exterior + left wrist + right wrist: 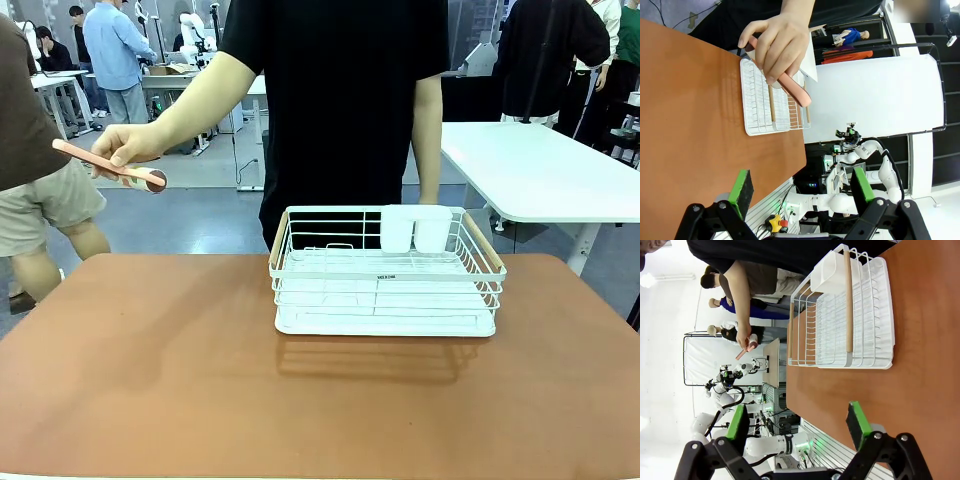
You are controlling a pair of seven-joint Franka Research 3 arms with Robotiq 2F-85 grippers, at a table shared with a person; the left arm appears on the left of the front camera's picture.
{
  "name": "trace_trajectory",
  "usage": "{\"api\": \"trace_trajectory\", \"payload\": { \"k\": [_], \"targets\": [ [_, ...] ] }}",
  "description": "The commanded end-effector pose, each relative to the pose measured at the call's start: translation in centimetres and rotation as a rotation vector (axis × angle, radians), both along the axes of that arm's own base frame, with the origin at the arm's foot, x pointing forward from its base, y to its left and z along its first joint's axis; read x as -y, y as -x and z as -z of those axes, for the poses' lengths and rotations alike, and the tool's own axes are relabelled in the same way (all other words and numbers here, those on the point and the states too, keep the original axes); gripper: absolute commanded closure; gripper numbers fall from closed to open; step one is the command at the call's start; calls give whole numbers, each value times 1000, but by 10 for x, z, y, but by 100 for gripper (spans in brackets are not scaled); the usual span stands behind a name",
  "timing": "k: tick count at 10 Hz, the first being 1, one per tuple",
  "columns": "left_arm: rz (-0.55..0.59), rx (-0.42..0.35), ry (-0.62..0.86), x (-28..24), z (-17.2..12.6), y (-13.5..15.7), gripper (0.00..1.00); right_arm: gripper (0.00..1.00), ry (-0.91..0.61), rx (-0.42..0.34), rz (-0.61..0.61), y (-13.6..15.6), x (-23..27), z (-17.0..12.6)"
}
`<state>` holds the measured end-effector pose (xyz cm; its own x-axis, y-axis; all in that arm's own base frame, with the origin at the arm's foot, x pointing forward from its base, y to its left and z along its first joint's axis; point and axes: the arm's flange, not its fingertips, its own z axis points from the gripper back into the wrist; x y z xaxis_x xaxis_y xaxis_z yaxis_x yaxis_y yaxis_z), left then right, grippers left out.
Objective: Clean the table.
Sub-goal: Pick up the Lint Roller when the human hands it over.
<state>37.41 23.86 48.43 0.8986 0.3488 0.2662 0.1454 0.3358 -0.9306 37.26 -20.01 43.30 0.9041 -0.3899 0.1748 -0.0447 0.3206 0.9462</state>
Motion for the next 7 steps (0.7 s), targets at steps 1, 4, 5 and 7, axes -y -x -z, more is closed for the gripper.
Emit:
{"api": "trace_trajectory", "payload": {
  "k": [1, 4, 5, 7],
  "targets": [
    [-1, 5, 6, -1, 0, 1, 0, 0, -8, 4, -2, 0, -1, -2],
    [-1, 5, 6, -1, 0, 1, 0, 0, -8, 4, -2, 0, -1, -2],
    [-1, 5, 6, -1, 0, 1, 0, 0, -8, 4, -2, 0, -1, -2],
    [-1, 5, 6, -1, 0, 1, 0, 0, -8, 4, -2, 0, -1, -2]
  ]
}}
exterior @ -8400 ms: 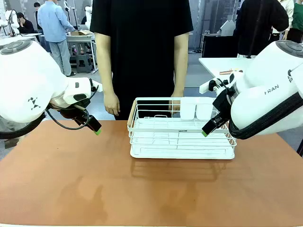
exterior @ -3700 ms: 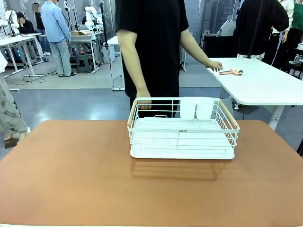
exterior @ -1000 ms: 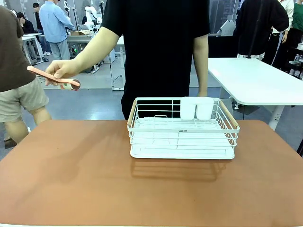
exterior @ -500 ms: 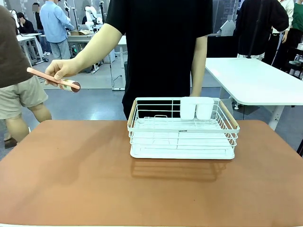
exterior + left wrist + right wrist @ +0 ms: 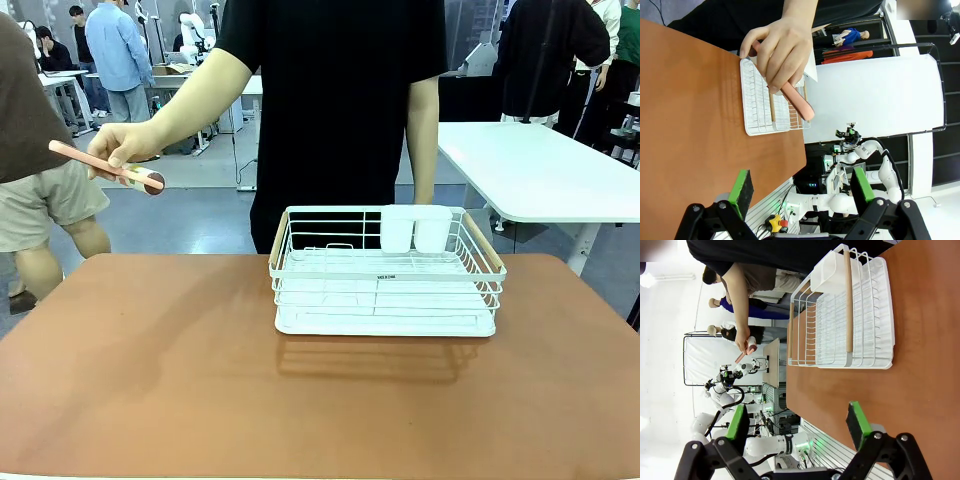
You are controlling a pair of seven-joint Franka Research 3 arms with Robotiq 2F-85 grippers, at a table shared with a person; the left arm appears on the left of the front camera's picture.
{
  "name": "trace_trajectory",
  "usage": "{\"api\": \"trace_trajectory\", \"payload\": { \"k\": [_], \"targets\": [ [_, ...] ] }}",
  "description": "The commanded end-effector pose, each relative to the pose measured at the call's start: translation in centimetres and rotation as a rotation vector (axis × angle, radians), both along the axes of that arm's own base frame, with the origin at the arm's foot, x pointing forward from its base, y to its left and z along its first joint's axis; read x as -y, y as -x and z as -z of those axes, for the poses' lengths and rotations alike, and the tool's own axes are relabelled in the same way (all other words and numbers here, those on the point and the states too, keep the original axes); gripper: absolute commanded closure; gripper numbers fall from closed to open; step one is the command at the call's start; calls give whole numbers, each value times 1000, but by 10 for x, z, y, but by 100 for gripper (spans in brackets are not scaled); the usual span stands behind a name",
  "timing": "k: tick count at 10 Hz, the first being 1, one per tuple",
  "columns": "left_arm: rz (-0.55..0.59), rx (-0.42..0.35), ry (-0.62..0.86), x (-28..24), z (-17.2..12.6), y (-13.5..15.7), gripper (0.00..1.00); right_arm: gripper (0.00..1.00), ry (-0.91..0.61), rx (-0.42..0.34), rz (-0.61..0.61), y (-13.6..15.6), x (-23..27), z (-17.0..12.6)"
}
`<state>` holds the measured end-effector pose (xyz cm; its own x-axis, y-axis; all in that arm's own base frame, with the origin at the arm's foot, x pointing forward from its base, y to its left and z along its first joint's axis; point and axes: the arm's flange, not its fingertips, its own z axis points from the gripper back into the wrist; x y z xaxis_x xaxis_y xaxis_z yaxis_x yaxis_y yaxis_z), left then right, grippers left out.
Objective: Clean the table.
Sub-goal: Pick up the Lint Roller when the human hands it over.
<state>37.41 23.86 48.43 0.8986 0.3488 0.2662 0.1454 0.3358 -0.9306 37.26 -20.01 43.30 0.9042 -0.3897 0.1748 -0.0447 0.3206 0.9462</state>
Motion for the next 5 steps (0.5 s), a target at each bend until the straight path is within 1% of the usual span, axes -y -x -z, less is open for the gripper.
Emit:
{"api": "trace_trajectory", "payload": {
  "k": [1, 3, 4, 5],
  "targets": [
    [-1, 5, 6, -1, 0, 1, 0, 0, -8, 4, -2, 0, -1, -2],
    [0, 0, 0, 0, 0, 0, 0, 0, -8, 4, -2, 0, -1, -2],
    [-57, -26, -71, 36, -28, 13, 0, 0, -8, 4, -2, 0, -1, -2],
    [-151, -89, -84, 62, -53, 22, 0, 0, -8, 4, -2, 0, -1, -2]
  ]
}}
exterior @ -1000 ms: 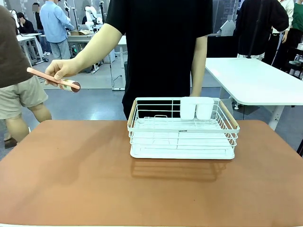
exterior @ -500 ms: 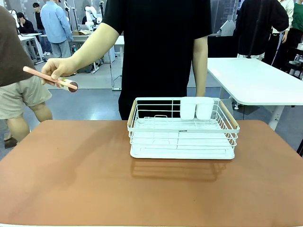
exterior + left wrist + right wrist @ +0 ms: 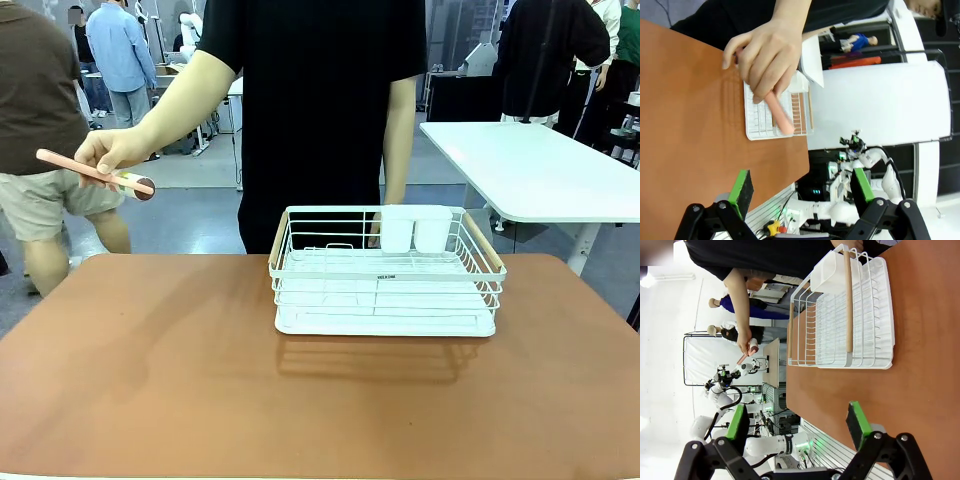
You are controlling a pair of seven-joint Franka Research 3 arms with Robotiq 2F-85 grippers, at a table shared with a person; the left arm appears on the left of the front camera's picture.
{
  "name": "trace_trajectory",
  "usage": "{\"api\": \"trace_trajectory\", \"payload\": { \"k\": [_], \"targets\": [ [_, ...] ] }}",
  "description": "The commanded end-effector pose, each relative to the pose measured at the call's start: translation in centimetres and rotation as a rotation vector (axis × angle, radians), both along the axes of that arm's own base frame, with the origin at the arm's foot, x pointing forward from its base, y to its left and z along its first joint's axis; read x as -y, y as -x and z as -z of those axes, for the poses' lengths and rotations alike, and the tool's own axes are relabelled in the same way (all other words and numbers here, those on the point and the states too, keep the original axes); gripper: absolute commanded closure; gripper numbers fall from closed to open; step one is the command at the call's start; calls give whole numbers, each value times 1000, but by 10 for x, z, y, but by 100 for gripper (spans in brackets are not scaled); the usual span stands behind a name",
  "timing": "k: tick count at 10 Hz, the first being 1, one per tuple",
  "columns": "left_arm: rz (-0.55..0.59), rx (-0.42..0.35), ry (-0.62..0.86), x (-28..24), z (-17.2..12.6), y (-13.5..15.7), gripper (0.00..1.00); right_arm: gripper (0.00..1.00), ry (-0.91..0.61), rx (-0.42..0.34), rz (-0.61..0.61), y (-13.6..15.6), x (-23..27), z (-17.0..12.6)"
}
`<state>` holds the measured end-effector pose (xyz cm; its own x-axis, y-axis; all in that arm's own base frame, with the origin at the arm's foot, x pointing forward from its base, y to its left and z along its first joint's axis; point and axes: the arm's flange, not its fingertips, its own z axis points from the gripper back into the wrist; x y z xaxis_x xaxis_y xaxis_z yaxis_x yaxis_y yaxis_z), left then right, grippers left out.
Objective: Clean the table.
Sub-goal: Pick up the Lint Roller when the human hands it over.
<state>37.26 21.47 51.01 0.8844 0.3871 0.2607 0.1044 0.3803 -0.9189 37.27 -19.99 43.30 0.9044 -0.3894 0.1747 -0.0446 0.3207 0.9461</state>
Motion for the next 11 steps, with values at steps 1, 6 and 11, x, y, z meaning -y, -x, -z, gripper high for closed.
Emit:
{"api": "trace_trajectory", "payload": {
  "k": [1, 6, 11],
  "targets": [
    [-178, -158, -91, 59, -45, 24, 0, 0, -8, 4, -1, 0, 0, -2],
    [-416, -269, -333, 137, -58, 8, 0, 0, -8, 4, -1, 0, 0, -2],
    [-551, -318, -416, 158, -23, -9, 0, 0, -8, 4, -1, 0, 0, -2]
  ]
}}
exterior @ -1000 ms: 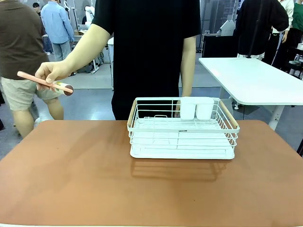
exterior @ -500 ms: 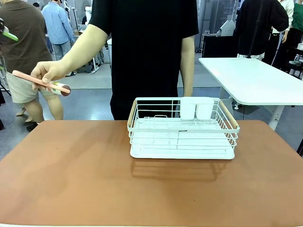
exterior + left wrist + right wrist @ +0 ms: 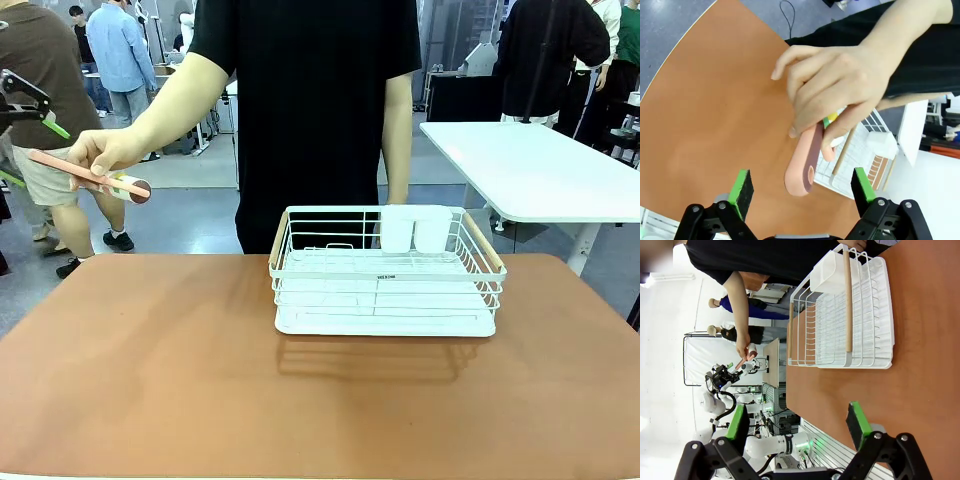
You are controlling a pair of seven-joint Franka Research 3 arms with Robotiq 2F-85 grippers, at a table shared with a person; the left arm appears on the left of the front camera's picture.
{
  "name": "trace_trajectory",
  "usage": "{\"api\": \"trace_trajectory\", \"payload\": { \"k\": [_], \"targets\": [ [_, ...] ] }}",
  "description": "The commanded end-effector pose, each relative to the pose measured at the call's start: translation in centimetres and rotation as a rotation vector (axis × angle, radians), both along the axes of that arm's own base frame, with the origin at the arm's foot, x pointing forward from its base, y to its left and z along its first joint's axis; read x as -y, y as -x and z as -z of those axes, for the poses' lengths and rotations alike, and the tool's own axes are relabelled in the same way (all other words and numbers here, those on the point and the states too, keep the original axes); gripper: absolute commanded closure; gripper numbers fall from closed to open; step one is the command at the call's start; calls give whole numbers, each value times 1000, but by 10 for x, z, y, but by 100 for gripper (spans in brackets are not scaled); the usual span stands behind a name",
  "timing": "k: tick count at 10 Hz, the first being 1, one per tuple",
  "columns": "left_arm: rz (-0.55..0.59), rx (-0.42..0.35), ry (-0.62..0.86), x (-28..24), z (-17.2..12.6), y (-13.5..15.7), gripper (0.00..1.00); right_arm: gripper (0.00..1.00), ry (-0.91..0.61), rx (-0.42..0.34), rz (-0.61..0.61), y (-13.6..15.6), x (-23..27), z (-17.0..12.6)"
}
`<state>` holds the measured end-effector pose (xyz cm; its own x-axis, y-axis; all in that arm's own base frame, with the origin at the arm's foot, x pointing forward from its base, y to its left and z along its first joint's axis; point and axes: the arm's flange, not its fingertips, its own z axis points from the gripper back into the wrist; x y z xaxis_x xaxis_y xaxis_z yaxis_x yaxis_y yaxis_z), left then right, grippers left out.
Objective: Clean the table.
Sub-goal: Pick up the Lint Roller when the human hands it over.
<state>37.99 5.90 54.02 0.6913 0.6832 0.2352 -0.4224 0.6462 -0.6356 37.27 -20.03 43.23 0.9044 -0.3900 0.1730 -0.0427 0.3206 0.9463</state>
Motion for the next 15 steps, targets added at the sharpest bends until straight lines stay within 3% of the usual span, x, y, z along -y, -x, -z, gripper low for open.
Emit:
{"api": "trace_trajectory", "payload": {
  "k": [1, 3, 12, 13, 14, 15],
  "targets": [
    [-90, 21, 5, 4, 18, -4, 0, 0, -8, 6, -2, 0, -1, -2],
    [-129, 42, 26, 5, 24, -6, 0, 0, -8, 6, -2, 0, -1, -2],
    [-110, 12, 91, 1, 39, -18, 2, 0, -8, 6, -2, 0, -1, -2],
    [-109, 21, 99, 1, 41, -18, 20, 0, -8, 6, -2, 0, -1, -2],
    [-109, 19, 103, 0, 43, -20, 22, 0, -8, 6, -2, 0, -1, -2],
    [-107, 18, 108, 0, 44, -20, 40, 0, -8, 6, -2, 0, -1, -2]
  ]
}}
